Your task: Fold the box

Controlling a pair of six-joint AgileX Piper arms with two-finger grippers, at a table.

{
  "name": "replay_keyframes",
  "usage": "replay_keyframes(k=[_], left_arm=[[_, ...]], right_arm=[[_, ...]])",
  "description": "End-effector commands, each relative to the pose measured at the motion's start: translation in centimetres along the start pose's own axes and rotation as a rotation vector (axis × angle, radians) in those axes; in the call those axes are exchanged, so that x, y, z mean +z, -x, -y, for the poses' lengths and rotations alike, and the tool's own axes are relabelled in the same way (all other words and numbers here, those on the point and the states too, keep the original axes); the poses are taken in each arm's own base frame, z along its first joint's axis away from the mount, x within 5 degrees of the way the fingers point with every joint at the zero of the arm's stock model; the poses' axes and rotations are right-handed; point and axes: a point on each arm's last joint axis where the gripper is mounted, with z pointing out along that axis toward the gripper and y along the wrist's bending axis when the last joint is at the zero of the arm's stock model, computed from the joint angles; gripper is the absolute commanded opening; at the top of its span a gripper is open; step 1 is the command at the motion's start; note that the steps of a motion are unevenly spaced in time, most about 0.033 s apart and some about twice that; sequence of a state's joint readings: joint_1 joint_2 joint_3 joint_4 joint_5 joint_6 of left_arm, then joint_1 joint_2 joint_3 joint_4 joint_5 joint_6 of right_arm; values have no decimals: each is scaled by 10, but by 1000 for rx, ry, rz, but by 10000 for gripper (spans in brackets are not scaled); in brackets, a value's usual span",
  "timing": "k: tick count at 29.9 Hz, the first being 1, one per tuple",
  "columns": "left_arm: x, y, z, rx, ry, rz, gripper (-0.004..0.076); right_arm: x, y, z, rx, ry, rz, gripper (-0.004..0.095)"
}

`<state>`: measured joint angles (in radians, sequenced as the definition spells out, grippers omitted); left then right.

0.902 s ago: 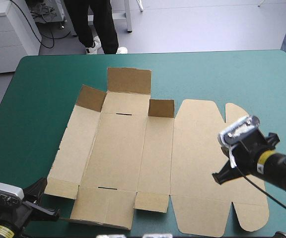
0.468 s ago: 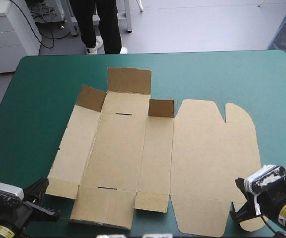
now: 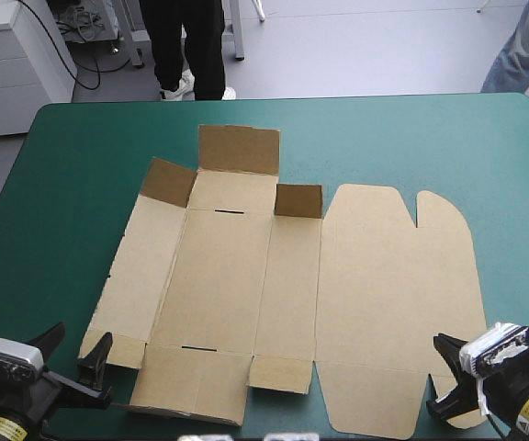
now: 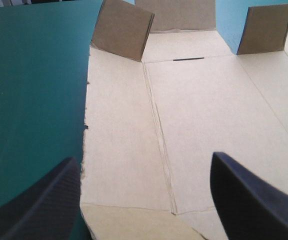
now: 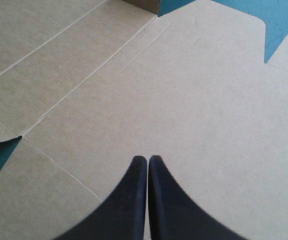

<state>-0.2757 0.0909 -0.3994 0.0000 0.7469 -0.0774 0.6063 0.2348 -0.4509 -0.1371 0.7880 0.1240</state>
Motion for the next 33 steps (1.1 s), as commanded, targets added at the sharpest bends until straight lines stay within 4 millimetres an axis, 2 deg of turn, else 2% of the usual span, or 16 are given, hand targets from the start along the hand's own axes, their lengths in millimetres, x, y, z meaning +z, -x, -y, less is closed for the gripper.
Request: replay_keyframes(k=[1,4,10,12,16,21,26,33], left_arm=[[-3,17,2,-15,-17,131,529],[-3,17,2,-10,-12,127,529],[-2,19,2,-12,-7,63,529],[-2,25,2,-9,-5,31,529],[2,53,4,-5,3,-14,529],[25,82,6,0,17,-195,529],[63,108,8,30,26,-398,529],[111,128,10,34,32,-636,529]], right_arm=[[2,12,-2,9,24,130,-12],[7,6,-4,15,32,114,-12],[8,5,-4,16,34,118,-12],[8,5,-4,16,34,118,-12],[8,5,-4,16,34,118,-12],[8,5,-4,16,34,118,-12],[8,5,-4,16,34,118,-12],[8,5,-4,16,34,118,-12]])
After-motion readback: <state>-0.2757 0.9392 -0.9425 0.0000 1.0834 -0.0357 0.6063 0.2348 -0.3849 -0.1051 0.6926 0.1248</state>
